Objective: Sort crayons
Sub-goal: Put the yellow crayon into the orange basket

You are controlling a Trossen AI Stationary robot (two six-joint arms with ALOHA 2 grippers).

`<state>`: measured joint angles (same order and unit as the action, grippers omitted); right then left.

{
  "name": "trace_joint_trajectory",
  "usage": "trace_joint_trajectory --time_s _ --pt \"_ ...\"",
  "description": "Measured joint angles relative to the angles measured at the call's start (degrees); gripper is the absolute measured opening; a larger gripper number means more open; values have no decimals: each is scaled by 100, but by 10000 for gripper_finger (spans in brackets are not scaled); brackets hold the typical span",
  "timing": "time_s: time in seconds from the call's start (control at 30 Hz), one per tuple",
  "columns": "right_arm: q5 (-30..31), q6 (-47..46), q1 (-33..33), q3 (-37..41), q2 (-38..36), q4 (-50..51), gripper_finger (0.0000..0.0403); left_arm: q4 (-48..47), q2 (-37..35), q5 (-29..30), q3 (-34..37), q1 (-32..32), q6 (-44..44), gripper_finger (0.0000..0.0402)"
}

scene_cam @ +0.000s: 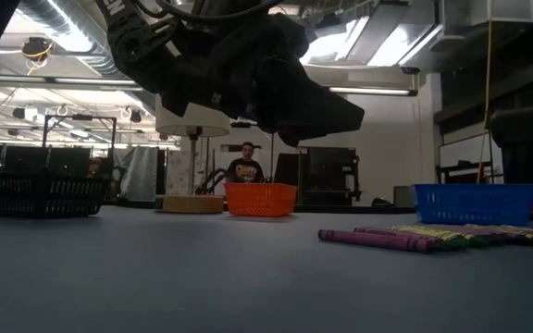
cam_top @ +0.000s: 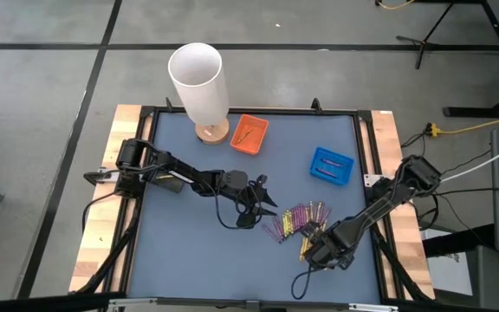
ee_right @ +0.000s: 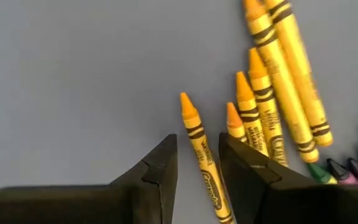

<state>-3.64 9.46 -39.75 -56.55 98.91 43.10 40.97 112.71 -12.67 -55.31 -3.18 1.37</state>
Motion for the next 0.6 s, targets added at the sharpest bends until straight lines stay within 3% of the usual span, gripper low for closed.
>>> trace_joint_trajectory --time_s 0.3,0.6 --pt "0 175 0 -22 128 6 112 -9 0 0 0 0 0 120" --pt "0 154 0 -13 134 5 38 -16 0 0 0 0 -1 120"
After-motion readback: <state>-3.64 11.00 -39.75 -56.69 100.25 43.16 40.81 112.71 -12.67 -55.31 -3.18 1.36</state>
